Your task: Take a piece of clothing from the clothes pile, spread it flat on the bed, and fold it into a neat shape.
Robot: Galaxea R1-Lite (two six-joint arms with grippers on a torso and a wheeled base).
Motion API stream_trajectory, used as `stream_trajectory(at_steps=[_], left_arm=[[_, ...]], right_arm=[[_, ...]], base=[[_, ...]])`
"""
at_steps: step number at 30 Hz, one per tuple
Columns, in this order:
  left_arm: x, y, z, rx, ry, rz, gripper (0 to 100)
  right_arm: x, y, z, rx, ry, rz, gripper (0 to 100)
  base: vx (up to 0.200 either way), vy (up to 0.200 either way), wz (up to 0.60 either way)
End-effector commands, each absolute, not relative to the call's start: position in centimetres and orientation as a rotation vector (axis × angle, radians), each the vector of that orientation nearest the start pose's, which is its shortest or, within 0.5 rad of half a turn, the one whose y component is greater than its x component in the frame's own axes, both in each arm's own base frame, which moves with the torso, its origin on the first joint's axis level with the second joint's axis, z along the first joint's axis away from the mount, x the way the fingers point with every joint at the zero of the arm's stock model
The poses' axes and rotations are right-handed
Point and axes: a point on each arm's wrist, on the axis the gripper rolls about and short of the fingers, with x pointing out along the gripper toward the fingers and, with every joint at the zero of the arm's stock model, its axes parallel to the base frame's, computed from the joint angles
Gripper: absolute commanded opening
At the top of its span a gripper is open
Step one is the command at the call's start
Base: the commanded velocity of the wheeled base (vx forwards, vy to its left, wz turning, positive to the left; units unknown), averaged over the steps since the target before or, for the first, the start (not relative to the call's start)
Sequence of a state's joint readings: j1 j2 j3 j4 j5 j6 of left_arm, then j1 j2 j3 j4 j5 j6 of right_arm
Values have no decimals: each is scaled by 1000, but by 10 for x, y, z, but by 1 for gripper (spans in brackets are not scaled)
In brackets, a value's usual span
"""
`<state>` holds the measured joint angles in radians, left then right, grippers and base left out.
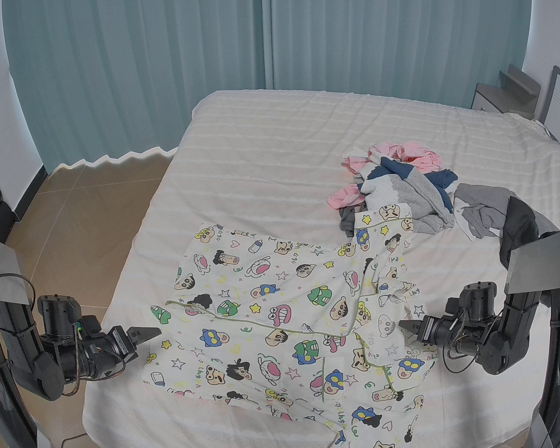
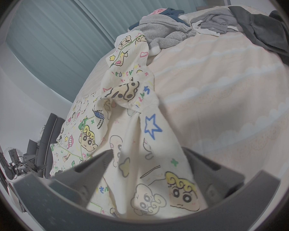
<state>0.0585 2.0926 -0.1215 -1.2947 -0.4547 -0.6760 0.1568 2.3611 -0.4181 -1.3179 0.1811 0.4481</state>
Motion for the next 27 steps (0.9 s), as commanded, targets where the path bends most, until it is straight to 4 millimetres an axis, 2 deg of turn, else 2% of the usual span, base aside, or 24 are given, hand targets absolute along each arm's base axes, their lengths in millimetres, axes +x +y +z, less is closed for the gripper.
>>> stream_trajectory(at_steps=[1, 15, 27], left_arm=[[229, 3, 6, -815, 774, -144, 100], [228, 3, 4, -812, 787, -141, 100], [227, 2, 2, -811, 795, -140, 100]], right_arm=[[298, 47, -39, 438, 688, 163, 0], [295, 19, -31, 466, 657, 76, 0], [295, -22, -29, 436, 616, -32, 0]], base=[[0, 0, 0], [0, 0, 0], [0, 0, 0]])
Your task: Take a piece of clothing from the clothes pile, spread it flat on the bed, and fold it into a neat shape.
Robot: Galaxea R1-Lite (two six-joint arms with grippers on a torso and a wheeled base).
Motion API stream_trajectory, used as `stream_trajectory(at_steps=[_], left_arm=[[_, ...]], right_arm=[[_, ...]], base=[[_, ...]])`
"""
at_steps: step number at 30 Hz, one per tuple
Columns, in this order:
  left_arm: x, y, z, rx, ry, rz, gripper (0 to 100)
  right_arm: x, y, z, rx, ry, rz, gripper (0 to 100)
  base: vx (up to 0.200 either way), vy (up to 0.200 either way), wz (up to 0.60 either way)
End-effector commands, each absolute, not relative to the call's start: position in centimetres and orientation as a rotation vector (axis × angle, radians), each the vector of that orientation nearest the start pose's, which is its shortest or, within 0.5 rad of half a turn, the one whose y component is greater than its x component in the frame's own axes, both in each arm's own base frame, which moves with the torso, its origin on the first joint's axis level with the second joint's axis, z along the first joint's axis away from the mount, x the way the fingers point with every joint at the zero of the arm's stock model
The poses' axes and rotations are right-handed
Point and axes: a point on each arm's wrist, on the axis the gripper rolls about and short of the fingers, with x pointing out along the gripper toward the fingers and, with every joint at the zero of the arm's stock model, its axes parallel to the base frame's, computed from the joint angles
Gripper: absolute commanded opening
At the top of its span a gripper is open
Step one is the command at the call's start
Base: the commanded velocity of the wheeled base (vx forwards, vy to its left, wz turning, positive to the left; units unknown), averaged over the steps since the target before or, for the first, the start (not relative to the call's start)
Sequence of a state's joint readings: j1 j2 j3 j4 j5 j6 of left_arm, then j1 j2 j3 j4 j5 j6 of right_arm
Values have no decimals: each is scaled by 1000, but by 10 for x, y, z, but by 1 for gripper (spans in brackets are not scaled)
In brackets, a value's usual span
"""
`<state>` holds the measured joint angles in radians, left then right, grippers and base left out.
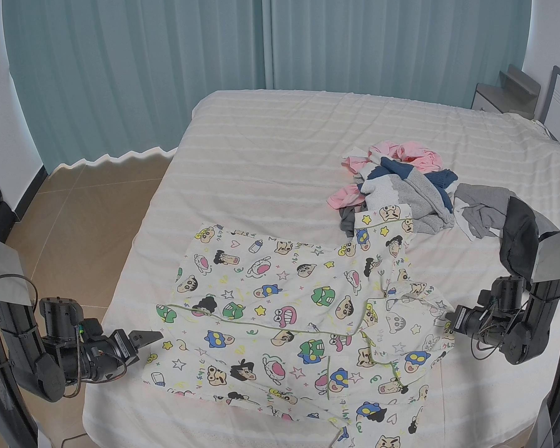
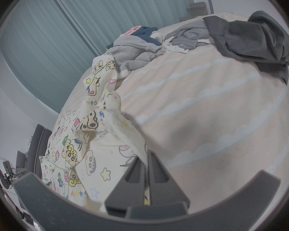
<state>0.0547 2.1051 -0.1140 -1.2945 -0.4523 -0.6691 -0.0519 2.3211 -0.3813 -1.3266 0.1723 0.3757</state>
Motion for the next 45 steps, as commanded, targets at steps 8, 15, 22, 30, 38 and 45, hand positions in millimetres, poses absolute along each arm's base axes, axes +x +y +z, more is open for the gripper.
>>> stream_trajectory(at_steps=[8, 15, 22, 30, 38, 45], left_arm=[[227, 1, 1, -809, 803, -141, 100], [222, -6, -1, -797, 834, -162, 100], [215, -12, -1, -788, 865, -178, 100], [212, -15, 0, -783, 859, -192, 100], [205, -22, 3, -767, 846, -229, 100], [205, -22, 2, -770, 846, -226, 100]], right_arm=[[297, -38, -31, 417, 599, -70, 0], [300, -50, -30, 420, 577, -100, 0], [304, -66, -23, 429, 530, -134, 100], [281, -60, 12, 427, 483, -113, 100], [252, -32, 33, 429, 505, -40, 100], [242, -10, 34, 429, 540, -3, 100]], base=[[0, 0, 0], [0, 0, 0], [0, 0, 0], [0, 0, 0], [0, 0, 0], [-86, 0, 0]])
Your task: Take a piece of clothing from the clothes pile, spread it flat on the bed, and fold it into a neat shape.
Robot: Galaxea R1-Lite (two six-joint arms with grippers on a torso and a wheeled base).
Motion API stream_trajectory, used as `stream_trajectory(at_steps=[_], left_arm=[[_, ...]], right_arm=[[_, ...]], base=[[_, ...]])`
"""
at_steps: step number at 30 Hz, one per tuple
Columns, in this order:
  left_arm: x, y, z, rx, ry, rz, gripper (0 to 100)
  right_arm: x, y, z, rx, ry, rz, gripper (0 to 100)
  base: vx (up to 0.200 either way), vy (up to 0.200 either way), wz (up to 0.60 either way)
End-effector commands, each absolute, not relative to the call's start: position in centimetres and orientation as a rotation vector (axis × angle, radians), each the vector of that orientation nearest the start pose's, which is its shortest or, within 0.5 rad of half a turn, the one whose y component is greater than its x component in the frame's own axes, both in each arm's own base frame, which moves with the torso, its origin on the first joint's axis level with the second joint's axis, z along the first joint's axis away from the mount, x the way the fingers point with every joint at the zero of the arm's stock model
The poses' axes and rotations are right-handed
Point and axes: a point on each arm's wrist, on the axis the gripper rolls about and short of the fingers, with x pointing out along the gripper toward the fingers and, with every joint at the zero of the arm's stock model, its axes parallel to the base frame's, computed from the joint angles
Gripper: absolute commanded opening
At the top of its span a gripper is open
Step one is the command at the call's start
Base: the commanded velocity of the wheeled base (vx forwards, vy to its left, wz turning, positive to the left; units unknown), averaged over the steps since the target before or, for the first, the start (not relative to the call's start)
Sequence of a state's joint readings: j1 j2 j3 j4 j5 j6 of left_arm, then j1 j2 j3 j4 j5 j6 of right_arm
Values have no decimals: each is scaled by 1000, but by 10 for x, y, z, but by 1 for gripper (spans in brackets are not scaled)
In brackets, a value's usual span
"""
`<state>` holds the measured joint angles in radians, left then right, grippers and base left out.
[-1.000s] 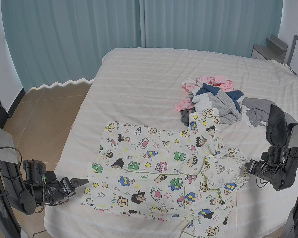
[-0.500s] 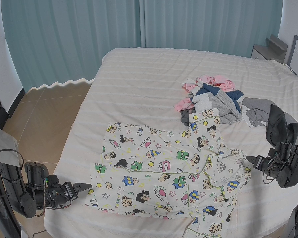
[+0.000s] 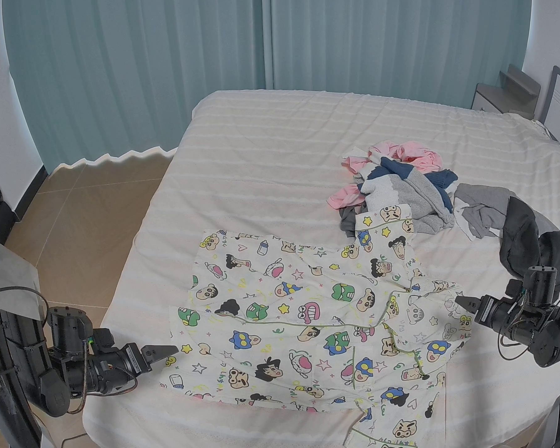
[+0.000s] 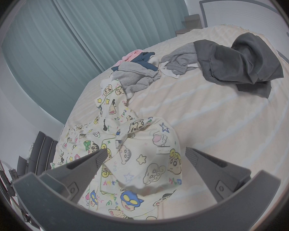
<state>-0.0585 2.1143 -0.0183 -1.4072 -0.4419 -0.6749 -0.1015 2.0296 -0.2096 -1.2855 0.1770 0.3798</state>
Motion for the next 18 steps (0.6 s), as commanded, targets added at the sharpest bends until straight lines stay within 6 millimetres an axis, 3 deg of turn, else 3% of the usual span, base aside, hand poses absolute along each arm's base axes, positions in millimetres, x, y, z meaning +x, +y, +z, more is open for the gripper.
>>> stream_trajectory(at_steps=[1, 13, 18], left_arm=[[205, -22, 3, -771, 845, -226, 100], [205, -22, 0, -789, 858, -214, 100], [205, -22, 0, -788, 855, -211, 100]], right_arm=[[242, -10, 34, 428, 541, -3, 100], [208, -4, 36, 538, 592, -50, 100], [203, -4, 36, 540, 599, -52, 100]], base=[[-200, 0, 0], [-200, 0, 0], [-200, 0, 0]])
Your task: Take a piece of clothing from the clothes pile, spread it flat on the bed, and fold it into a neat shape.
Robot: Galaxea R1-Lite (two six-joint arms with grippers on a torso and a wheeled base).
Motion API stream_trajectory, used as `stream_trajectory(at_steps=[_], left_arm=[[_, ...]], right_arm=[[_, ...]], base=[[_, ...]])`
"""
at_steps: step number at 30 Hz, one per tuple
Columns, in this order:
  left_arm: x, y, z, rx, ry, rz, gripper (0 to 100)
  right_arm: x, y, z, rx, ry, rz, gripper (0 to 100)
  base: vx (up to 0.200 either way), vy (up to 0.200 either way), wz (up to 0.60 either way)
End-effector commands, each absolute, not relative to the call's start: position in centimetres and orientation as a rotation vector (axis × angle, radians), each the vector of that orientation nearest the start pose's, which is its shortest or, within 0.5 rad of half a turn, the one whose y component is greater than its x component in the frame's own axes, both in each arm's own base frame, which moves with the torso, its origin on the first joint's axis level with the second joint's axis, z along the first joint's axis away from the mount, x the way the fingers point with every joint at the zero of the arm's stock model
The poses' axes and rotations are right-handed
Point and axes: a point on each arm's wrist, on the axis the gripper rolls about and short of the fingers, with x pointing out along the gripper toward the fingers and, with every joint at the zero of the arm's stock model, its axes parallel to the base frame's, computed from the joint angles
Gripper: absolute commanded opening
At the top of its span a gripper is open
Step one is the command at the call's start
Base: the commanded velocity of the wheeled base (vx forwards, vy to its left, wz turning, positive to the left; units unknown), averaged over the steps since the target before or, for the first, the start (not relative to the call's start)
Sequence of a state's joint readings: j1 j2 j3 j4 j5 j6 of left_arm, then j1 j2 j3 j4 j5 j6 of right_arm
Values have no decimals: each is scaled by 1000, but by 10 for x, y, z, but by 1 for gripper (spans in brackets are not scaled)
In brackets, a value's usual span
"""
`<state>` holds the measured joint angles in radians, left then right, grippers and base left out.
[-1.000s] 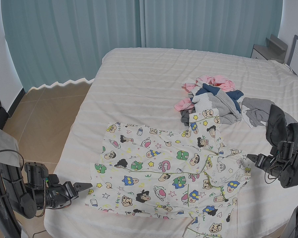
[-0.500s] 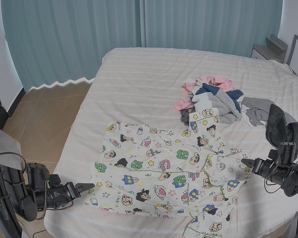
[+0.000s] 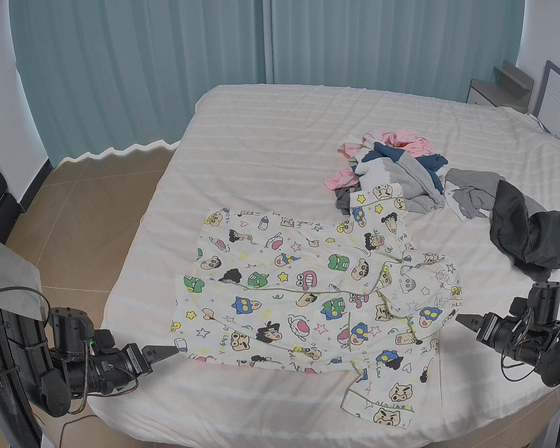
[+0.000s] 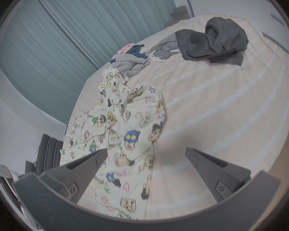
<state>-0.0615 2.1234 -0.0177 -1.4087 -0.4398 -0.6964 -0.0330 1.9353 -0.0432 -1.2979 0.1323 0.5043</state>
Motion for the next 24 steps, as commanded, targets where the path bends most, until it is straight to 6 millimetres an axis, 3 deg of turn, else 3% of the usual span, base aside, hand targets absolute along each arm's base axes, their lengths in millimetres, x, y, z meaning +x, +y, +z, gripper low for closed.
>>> stream_trajectory(at_steps=[1, 6, 13, 15, 19, 22, 24], left_arm=[[205, -22, 0, -788, 857, -210, 100], [205, -23, -1, -788, 863, -210, 100], [215, -38, -4, -863, 847, -235, 100], [226, -46, -3, -916, 786, -207, 100], [268, -66, -18, -911, 629, -85, 100], [279, -77, -21, -898, 592, -87, 100], [298, -88, -17, -898, 507, -108, 100]], right_arm=[[203, -3, 36, 541, 600, -51, 100], [197, 5, 32, 536, 643, -22, 100], [195, 30, 32, 554, 680, 69, 100], [195, 36, 32, 545, 684, 88, 100], [196, 48, 33, 519, 672, 115, 100], [197, 51, 35, 514, 658, 132, 100], [196, 54, 36, 512, 643, 153, 100]], base=[[-200, 0, 0], [-200, 0, 0], [0, 0, 0], [0, 0, 0], [0, 0, 0], [0, 0, 0], [0, 0, 0]])
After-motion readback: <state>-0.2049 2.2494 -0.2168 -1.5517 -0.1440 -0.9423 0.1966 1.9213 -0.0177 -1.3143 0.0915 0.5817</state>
